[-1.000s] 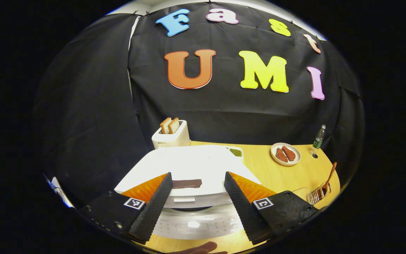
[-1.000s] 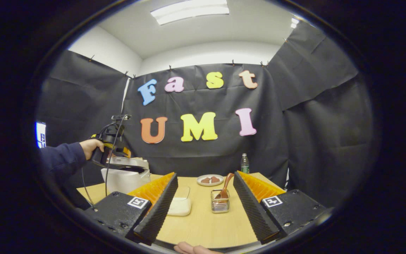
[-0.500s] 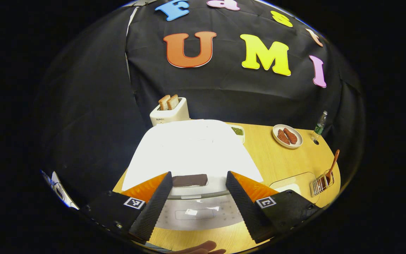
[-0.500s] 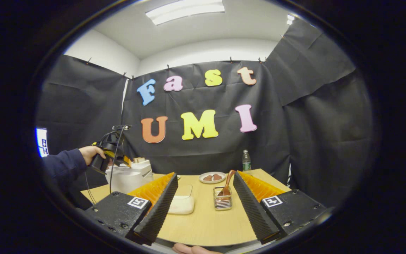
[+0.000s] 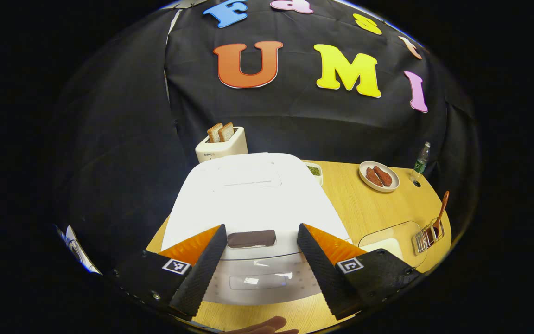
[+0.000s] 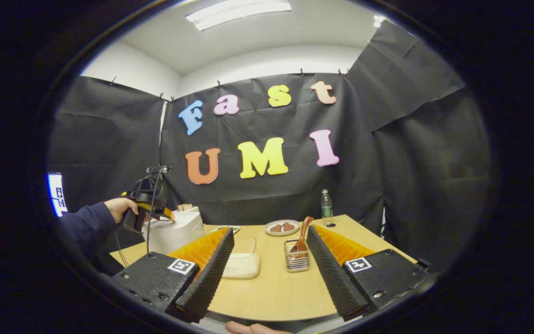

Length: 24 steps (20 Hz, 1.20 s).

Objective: Close the left gripper, press the button to open the rice cooker; take a wooden spoon from the chopstick holder with the right hand, scoop a spoonful of rice and pour it into the rice cooker, then put the wooden spoon back into the chopstick holder.

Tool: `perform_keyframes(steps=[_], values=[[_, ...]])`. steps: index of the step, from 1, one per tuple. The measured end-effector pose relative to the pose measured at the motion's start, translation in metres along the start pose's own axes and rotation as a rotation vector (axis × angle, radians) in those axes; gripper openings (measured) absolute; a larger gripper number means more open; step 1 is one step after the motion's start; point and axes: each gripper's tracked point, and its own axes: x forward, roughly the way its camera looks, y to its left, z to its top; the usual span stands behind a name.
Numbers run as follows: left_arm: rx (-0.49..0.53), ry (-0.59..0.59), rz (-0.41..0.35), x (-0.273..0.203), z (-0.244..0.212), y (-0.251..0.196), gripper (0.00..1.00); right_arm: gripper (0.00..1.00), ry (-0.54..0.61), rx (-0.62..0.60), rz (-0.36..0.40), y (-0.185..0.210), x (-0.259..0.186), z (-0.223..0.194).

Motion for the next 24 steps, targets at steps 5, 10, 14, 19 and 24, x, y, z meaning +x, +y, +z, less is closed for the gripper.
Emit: perform_keyframes(steps=[5,10,14,19,24], values=[[-0.008,0.0,-0.002,0.003,-0.001,0.001,1.0,1.0,-0.005,0.0,-0.006,-0.003,-0.002,0.001],[-0.022,-0.042,0.023,0.008,0.003,0.002,0.94,1.0,-0.007,-0.006,-0.009,-0.007,-0.001,0.003],[-0.016,-0.091,0.027,0.008,0.007,0.005,0.93,1.0,0.003,0.001,-0.008,-0.007,0.002,0.0],[-0.01,-0.115,0.027,-0.007,0.009,0.004,0.97,0.98,0.0,0.003,-0.015,-0.011,0.005,0.003],[0.023,-0.22,0.009,-0.053,0.034,-0.002,0.95,1.0,0.004,0.005,-0.042,-0.016,0.009,0.004]])
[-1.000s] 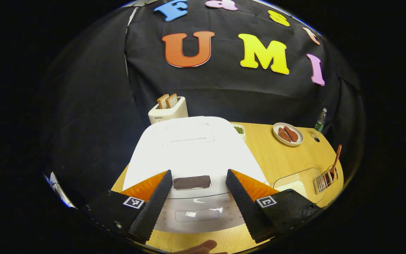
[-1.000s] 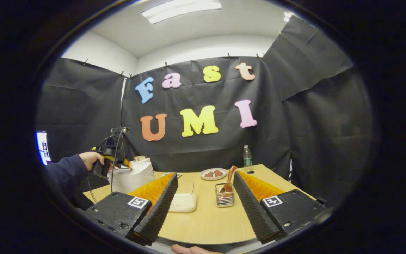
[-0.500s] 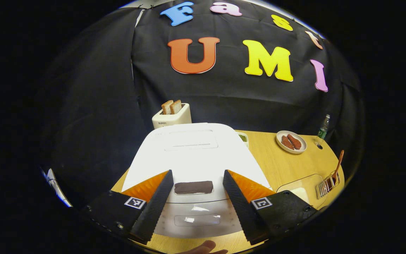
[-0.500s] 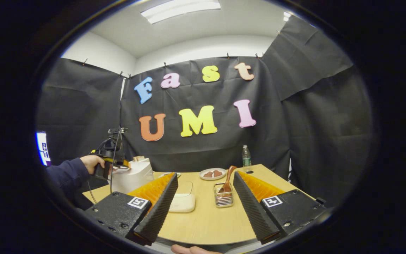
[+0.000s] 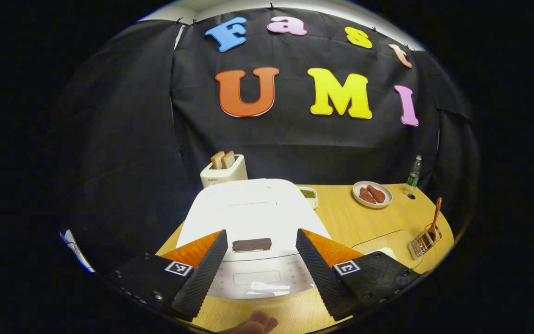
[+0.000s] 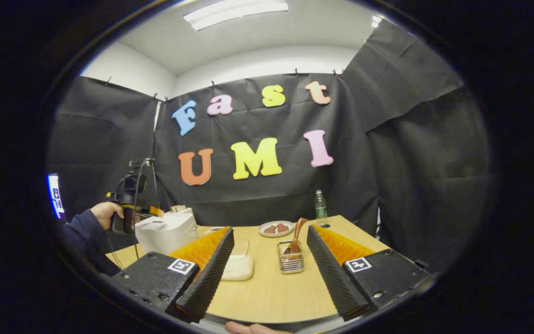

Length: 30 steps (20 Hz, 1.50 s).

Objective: Close the left gripper, press the button to open the rice cooker; take a wooden spoon from the chopstick holder with the right hand, scoop a spoonful of rice and pour it into the rice cooker, then put the wooden spoon back into the chopstick holder.

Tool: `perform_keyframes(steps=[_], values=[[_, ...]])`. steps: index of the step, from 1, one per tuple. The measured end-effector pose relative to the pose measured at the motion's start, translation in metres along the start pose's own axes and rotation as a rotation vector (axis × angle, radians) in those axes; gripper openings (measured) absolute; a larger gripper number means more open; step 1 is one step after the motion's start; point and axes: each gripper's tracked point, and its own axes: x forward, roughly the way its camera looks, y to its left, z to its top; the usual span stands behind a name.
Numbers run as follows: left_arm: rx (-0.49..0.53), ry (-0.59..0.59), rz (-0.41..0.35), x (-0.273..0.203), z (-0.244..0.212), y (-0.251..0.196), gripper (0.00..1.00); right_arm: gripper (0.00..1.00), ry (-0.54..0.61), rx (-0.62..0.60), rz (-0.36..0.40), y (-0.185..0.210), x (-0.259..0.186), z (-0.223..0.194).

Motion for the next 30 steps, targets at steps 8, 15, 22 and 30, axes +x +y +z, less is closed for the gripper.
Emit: perform_keyframes(steps=[8,15,22,30], values=[[0.019,-0.211,0.019,-0.097,0.049,-0.007,0.96,1.0,0.001,0.006,-0.017,0.0,0.005,0.005],[0.062,-0.358,-0.034,-0.17,0.043,-0.034,0.96,1.0,0.028,0.01,-0.049,-0.019,0.012,0.003],[0.037,-0.386,0.02,-0.211,0.007,-0.037,0.95,0.98,-0.003,-0.087,-0.079,-0.022,0.023,0.036],[-0.004,-0.413,0.004,-0.241,-0.014,-0.05,0.95,0.98,0.03,-0.146,-0.072,0.007,0.016,0.05]])
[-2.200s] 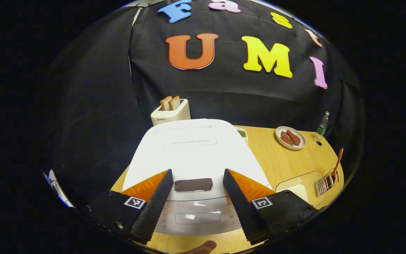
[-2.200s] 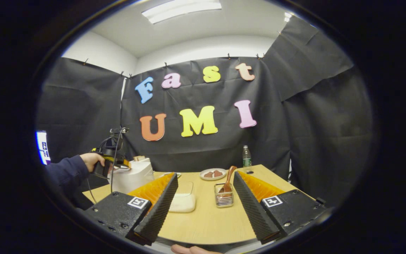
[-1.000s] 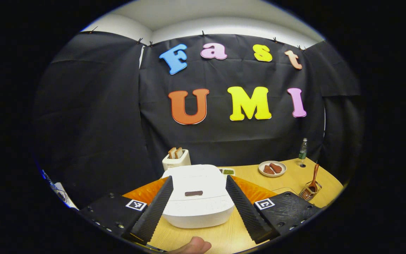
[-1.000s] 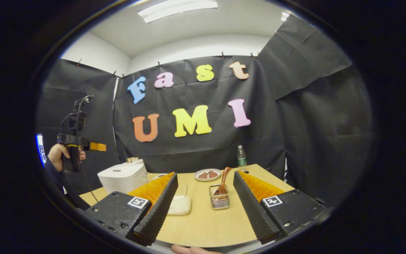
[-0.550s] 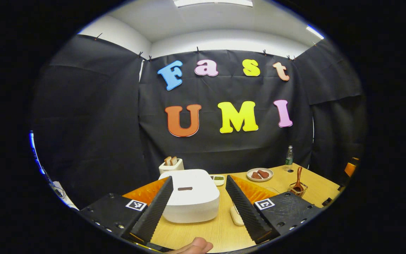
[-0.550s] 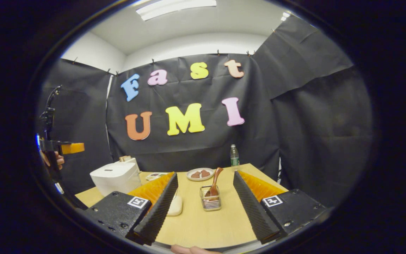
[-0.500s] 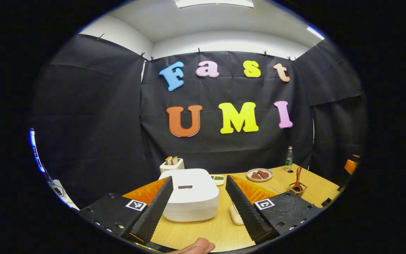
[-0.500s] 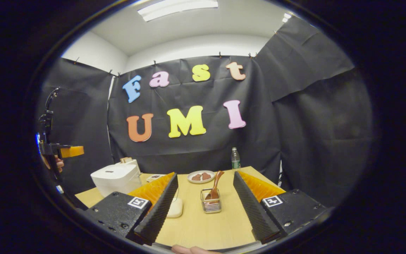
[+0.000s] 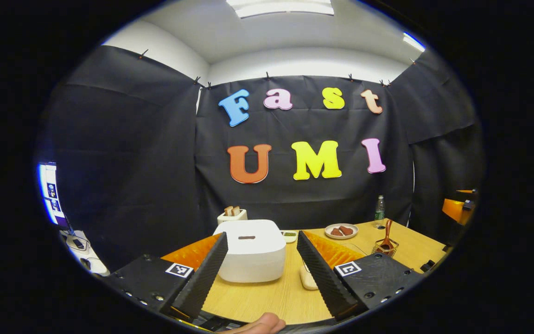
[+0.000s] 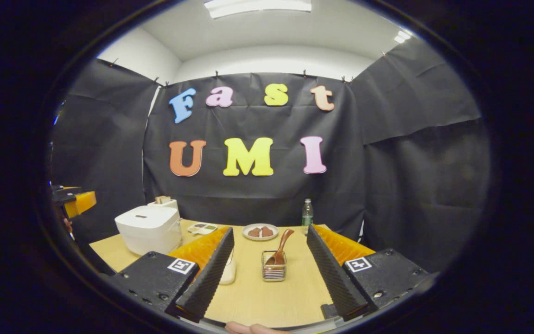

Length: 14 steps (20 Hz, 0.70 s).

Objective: Close the left gripper, press the button to open the rice cooker; take a wooden spoon from the chopstick holder with the right hand, scoop a spoonful of rice and pour it into the rice cooker, then put the wooden spoon back into the chopstick holder.

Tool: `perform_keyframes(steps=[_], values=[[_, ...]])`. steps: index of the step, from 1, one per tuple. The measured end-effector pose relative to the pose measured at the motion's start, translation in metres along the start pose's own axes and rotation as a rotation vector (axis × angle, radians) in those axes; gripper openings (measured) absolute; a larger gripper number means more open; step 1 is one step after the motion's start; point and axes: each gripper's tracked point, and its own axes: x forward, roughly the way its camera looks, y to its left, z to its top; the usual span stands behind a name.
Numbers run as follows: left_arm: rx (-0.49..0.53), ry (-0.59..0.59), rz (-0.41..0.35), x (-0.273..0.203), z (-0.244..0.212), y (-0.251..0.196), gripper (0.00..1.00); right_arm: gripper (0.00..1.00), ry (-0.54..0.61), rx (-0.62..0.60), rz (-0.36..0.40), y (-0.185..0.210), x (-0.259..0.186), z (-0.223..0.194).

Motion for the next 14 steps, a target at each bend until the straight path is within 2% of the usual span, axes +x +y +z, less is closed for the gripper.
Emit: perform_keyframes(steps=[1,5,14], values=[[0.0,0.0,-0.011,-0.003,0.0,-0.002,0.95,1.0,-0.012,-0.009,0.0,0.005,-0.002,0.002],[-0.016,0.02,-0.036,-0.003,-0.006,-0.006,0.95,0.98,-0.026,-0.015,-0.025,0.013,-0.005,0.004],[-0.026,0.044,-0.006,0.004,-0.007,0.003,0.96,1.0,-0.042,-0.014,-0.035,0.02,-0.004,0.004]])
